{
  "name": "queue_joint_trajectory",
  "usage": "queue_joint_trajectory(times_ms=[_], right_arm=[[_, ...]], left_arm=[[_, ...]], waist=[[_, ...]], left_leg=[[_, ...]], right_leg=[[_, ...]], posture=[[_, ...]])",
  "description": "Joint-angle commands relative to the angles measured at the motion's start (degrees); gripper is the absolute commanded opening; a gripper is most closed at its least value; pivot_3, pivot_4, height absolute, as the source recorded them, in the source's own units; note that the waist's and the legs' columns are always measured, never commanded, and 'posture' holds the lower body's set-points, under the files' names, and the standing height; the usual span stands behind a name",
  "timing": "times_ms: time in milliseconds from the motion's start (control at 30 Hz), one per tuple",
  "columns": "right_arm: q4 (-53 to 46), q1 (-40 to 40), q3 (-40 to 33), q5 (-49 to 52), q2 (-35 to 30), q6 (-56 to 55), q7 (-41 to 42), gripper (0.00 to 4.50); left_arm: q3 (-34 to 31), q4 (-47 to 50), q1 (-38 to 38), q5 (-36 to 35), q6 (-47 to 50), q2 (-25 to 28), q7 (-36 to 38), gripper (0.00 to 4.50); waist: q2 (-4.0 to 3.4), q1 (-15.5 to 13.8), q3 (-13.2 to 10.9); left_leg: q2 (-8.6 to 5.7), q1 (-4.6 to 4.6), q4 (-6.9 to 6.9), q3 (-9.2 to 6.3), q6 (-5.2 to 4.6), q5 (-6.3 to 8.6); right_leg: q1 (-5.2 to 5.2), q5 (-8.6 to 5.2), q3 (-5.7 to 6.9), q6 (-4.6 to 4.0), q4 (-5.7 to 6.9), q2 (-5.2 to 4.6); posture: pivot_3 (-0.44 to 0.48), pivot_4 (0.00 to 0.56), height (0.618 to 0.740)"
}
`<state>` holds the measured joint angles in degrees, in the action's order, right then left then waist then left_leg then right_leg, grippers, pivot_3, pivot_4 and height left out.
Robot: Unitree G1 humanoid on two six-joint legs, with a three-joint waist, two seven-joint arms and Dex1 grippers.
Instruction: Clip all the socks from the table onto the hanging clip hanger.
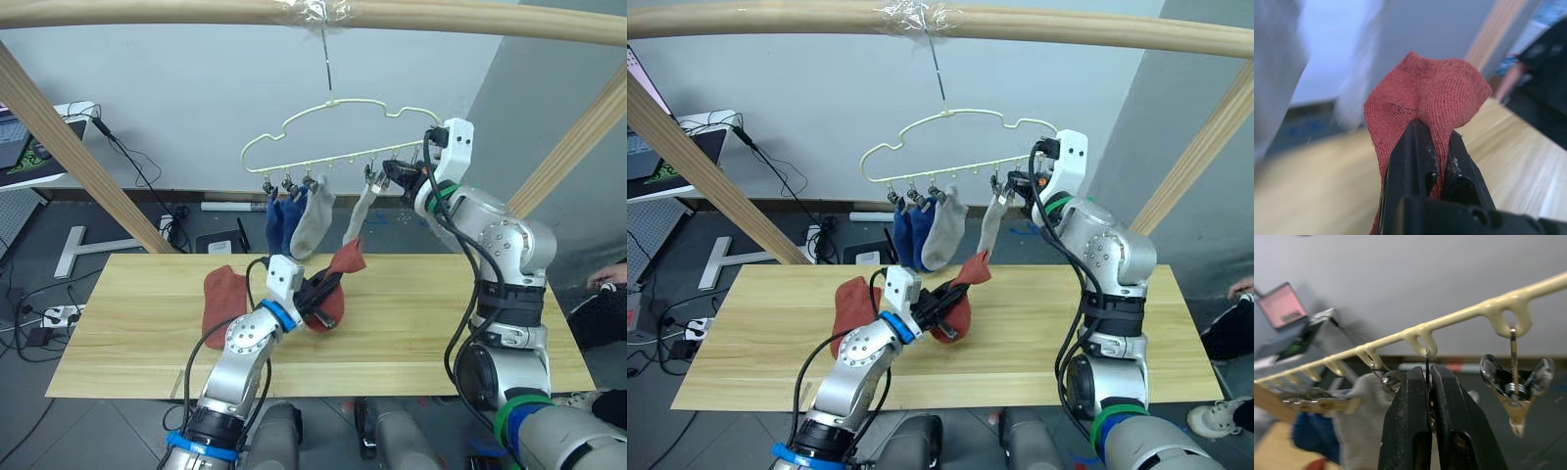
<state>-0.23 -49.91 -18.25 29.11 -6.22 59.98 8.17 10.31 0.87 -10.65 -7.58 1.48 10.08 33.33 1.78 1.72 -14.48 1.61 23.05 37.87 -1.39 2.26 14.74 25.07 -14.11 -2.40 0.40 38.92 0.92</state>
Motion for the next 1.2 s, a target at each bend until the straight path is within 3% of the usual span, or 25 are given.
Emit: queue_joint_trajectory(times_ms=[33,233,867,967,1200], right_arm=[[0.6,-1.1,-3.8,3.2,-0.3,5.4,-2.7,0.00],[1.7,-3.5,-8.5,8.1,0.4,11.9,-5.5,0.00],[-0.7,-3.4,-10.9,14.7,1.0,17.2,-9.2,0.00],[-0.9,-3.4,-11.6,15.9,1.1,17.5,-9.3,0.87],[-1.5,-3.4,-13.9,18.1,1.6,17.6,-9.8,3.46]], left_arm=[[0.7,2.8,-1.4,-0.3,-1.8,-0.5,0.2,0.02],[1.6,2.5,-7.0,1.2,-2.0,-2.8,-2.0,0.02],[0.9,-1.1,-9.8,3.7,-5.0,-3.0,-4.3,0.02],[0.9,-1.0,-9.8,3.7,-5.1,-3.0,-4.3,0.00],[1.2,-0.3,-10.0,3.2,-4.6,-3.6,-4.0,0.00]], waist=[[0.00,0.0,0.0],[0.00,-0.1,0.0],[0.00,0.0,0.0],[0.00,0.1,0.0],[0.00,0.2,0.0]], left_leg=[[0.00,0.01,-0.01,0.00,0.00,0.00],[-0.08,0.10,0.05,-0.02,-0.01,0.00],[-0.06,0.23,-0.01,-0.07,-0.03,0.01],[-0.06,0.26,-0.01,-0.06,-0.03,0.01],[-0.03,0.37,-0.02,-0.06,-0.03,0.01]], right_leg=[[0.00,0.00,0.00,0.00,-0.01,0.00],[0.00,-0.01,0.02,0.01,-0.07,0.00],[0.09,-0.02,0.09,0.03,-0.13,0.02],[0.11,-0.01,0.08,0.03,-0.15,0.01],[0.25,-0.01,0.08,0.02,-0.15,0.02]], posture=[[-0.001,0.246,0.740],[-0.009,0.245,0.740],[-0.021,0.240,0.740],[-0.022,0.235,0.740],[-0.022,0.235,0.740]])
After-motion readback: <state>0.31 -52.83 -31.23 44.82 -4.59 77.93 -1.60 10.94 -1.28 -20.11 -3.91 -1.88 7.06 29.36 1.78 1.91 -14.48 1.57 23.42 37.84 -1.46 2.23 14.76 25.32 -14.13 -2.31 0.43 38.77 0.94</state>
